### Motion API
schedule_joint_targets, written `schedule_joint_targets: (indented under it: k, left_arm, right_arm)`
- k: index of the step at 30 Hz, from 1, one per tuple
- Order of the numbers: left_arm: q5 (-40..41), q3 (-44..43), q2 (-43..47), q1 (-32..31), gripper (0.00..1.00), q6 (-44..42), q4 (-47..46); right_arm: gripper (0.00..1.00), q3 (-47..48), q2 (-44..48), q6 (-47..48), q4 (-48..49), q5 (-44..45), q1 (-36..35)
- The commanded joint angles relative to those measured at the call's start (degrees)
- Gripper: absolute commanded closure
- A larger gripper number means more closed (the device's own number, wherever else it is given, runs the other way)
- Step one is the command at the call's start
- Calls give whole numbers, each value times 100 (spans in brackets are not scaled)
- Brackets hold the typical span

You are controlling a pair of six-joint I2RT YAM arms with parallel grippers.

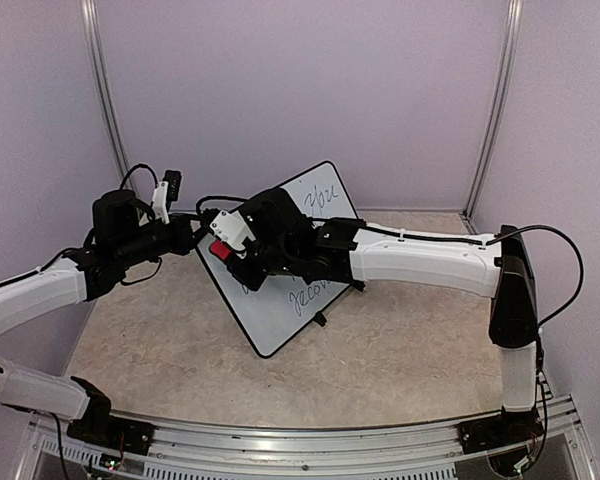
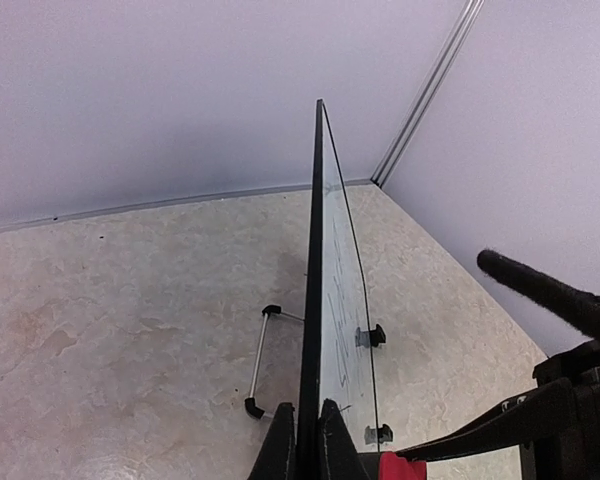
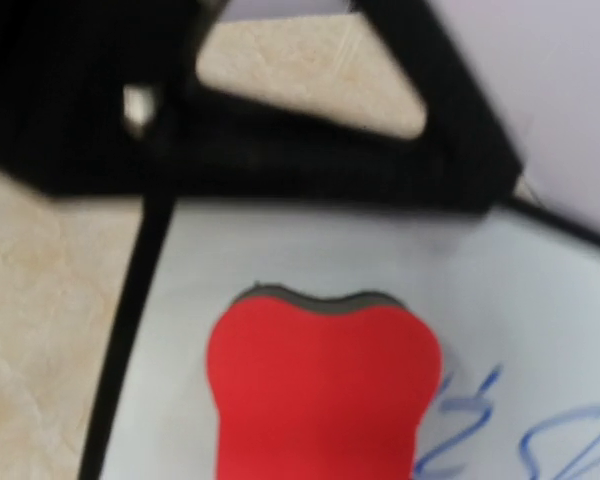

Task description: Erase the whiteboard

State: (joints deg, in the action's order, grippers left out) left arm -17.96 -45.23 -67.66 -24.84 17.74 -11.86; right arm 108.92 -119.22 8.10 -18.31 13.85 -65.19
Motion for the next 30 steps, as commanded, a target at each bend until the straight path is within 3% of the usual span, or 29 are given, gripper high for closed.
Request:
schedule_joint_targets:
  k: [1, 11, 30]
  left_arm:
    - [-133, -46, 122, -39, 100, -69, -483]
    - [-211, -56, 121, -41, 100, -26, -510]
    - [-331, -63, 93, -47, 100, -23, -528]
  right_arm:
    - [69, -664, 179, -241, -55, 79, -11]
    - [70, -1613, 598, -528, 247, 123, -12]
    - [72, -148, -6, -365, 227, 525, 162]
